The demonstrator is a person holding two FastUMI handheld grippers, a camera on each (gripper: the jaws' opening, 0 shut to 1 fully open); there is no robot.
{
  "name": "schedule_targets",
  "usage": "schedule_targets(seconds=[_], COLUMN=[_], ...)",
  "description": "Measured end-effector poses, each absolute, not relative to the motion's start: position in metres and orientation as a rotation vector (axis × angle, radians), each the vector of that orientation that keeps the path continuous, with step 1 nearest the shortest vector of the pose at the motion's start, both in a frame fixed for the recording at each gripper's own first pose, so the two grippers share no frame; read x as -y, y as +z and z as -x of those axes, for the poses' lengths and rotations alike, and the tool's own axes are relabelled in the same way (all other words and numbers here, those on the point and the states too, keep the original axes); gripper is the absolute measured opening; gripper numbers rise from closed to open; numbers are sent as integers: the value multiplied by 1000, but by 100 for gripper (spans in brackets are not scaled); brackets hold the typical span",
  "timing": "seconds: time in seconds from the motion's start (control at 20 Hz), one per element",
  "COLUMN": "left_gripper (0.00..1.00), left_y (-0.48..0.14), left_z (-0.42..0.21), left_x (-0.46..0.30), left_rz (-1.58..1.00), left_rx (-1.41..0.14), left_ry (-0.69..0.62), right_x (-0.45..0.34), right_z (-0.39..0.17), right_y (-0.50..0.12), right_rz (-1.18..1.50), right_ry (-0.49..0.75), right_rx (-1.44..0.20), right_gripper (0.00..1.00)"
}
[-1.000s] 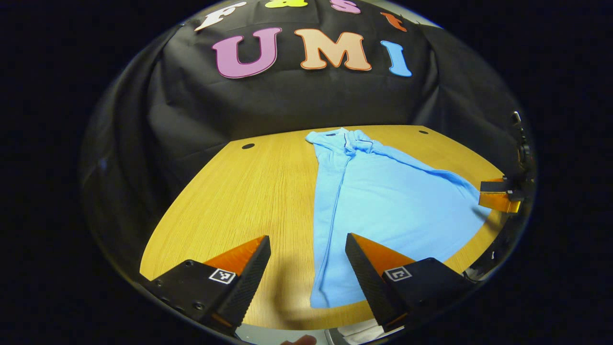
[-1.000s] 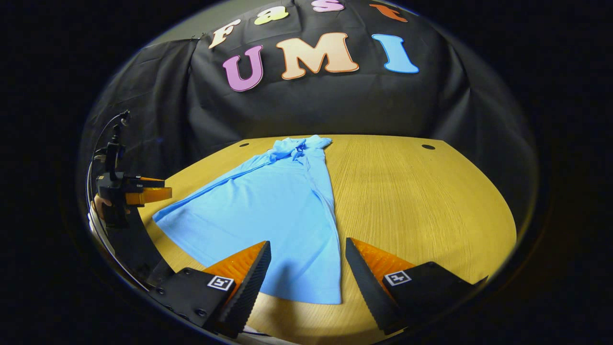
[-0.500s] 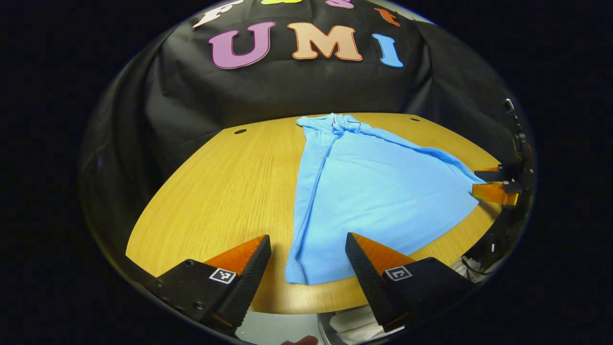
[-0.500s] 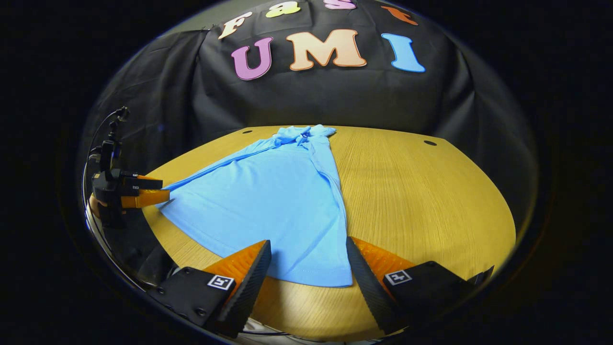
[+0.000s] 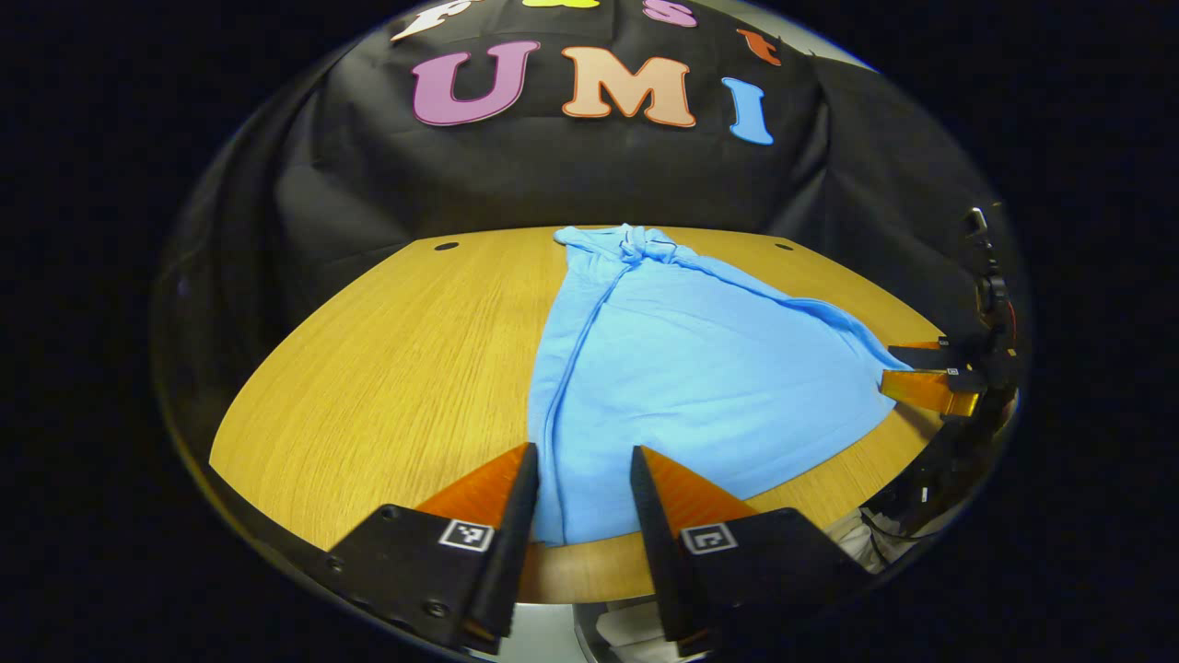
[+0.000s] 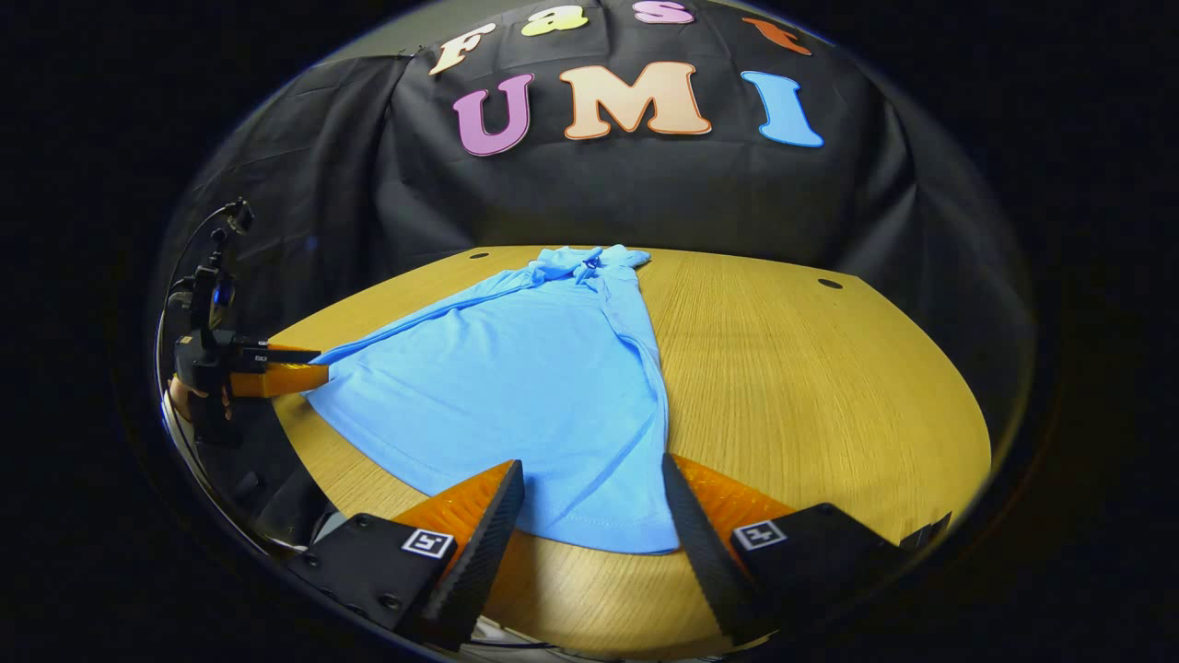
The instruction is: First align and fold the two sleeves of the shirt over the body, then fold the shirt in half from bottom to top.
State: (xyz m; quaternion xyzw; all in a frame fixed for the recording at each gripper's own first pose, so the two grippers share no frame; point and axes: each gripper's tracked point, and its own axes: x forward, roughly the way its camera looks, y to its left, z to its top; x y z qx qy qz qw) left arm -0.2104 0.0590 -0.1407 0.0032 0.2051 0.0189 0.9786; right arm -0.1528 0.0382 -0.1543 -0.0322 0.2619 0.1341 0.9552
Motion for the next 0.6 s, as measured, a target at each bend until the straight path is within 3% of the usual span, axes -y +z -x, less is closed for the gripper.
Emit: schedule_targets(seconds=[0.05, 0.1, 0.15, 0.2, 0.25, 0.3, 0.35, 0.4, 0.5, 0.55, 0.6], left_gripper=[51, 32, 24, 7, 4, 1, 0, 0, 0, 0, 0], left_y=[-141, -140, -139, -140, -140, -139, -139, -139, -136, -134, -130], left_z=[210, 208, 207, 205, 204, 203, 202, 201, 199, 198, 196], left_x=[-56, -53, -52, -53, -52, -52, -52, -52, -52, -52, -54], left_rz=[-3, 1, 9, 5, 4, 7, 7, 10, 34, 48, 57], left_rx=[-412, -408, -408, -407, -406, -408, -406, -404, -392, -385, -377], left_ry=[25, 14, 12, 11, 11, 11, 10, 9, 8, 4, 6], right_x=[-41, -45, -49, -54, -57, -60, -60, -60, -59, -60, -62], right_z=[152, 152, 152, 152, 154, 154, 154, 153, 151, 148, 146], right_y=[-154, -154, -154, -157, -155, -155, -155, -155, -153, -151, -151], right_rz=[62, 58, 59, 58, 54, 45, 38, 32, 27, 11, 9], right_ry=[281, 291, 306, 323, 335, 346, 345, 341, 335, 334, 333], right_rx=[-532, -534, -536, -539, -538, -541, -545, -550, -549, -545, -549], right_gripper=[87, 77, 66, 54, 38, 32, 17, 11, 10, 3, 3])
